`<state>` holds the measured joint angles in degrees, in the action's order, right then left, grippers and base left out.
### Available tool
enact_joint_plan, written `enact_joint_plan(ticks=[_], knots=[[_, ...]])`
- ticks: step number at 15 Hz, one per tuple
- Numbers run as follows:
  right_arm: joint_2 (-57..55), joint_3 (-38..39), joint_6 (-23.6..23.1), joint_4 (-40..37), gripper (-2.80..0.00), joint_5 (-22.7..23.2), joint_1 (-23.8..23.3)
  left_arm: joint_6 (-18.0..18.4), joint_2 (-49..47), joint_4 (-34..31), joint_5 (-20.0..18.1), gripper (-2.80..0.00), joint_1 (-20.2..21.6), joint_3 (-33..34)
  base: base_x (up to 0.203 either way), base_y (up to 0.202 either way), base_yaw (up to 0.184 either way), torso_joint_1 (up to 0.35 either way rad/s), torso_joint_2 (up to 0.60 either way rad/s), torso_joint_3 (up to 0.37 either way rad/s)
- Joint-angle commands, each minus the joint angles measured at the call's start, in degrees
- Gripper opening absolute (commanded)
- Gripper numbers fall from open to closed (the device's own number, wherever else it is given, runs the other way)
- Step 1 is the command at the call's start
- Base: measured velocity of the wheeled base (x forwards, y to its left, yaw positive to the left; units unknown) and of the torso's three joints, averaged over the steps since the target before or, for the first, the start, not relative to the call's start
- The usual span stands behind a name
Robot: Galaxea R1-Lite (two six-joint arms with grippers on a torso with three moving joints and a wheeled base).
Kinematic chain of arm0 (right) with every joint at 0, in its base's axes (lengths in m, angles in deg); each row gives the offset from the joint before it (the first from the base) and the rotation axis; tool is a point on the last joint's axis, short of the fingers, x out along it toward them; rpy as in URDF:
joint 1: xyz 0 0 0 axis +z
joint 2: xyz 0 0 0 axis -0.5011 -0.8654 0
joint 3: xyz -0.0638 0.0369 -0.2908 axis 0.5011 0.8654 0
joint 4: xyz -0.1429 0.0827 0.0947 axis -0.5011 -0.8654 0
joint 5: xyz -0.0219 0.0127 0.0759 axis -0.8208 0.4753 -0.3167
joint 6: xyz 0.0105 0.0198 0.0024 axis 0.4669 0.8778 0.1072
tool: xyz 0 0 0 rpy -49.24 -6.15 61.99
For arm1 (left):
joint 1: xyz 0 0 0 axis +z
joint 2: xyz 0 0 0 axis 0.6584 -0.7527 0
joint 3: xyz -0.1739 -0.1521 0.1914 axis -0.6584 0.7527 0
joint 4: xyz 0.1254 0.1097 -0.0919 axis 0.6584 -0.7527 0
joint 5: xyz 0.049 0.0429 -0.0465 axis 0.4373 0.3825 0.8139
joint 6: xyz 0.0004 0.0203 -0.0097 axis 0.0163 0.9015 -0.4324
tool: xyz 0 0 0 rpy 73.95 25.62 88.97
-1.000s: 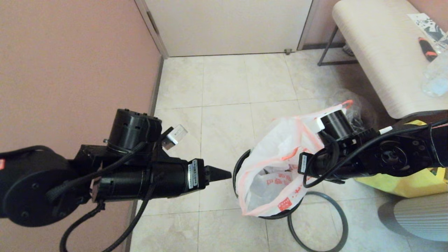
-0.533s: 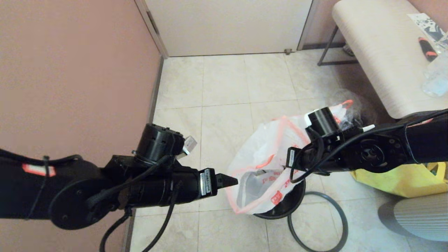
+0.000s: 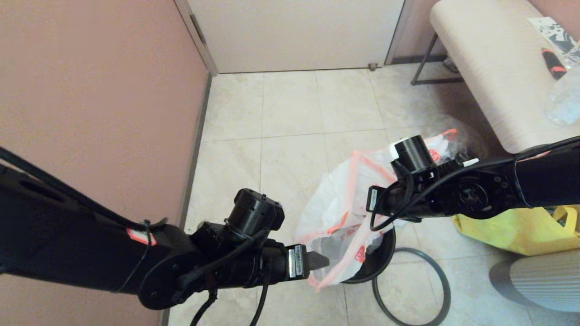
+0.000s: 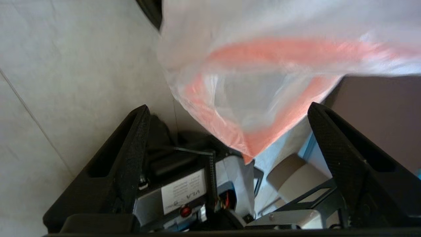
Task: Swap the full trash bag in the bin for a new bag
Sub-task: Put the new garbage bag on the trash can
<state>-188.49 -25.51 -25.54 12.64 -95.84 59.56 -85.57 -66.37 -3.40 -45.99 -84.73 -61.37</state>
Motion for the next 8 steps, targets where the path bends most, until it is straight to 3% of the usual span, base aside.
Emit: enact_joint_plan(ticks=[1, 2, 3, 4, 8], knots=[[-0.14, -0.30, 0.22, -0.02, -2.80, -0.06, -0.05, -0.68, -3.14, 0.17, 0.07, 0.00, -0.86, -0.09, 0.000, 0.000, 0.000, 0.000, 0.00, 0.000], [-0.14, -0.30, 0.22, -0.02, -2.80, -0.15, -0.05, -1.78, -4.32, 0.67, 0.13, 0.00, -1.24, -0.16, 0.000, 0.000, 0.000, 0.000, 0.00, 0.000], [-0.06, -0.38, 0.31, 0.07, -2.80, -0.15, -0.05, -2.85, -5.84, 2.09, 0.55, -2.20, -1.44, -0.17, 0.000, 0.000, 0.000, 0.000, 0.00, 0.000], [-0.10, -0.49, 0.31, 0.12, -2.80, -0.15, -0.05, -3.33, -7.19, 4.10, 1.80, -2.80, -1.61, -0.03, 0.000, 0.000, 0.000, 0.000, 0.00, 0.000], [-0.23, -0.64, 0.40, 0.16, -2.80, -0.32, -0.22, -3.44, -10.28, 8.52, 3.58, -2.80, -0.59, -1.04, 0.000, 0.000, 0.000, 0.000, 0.00, 0.000]])
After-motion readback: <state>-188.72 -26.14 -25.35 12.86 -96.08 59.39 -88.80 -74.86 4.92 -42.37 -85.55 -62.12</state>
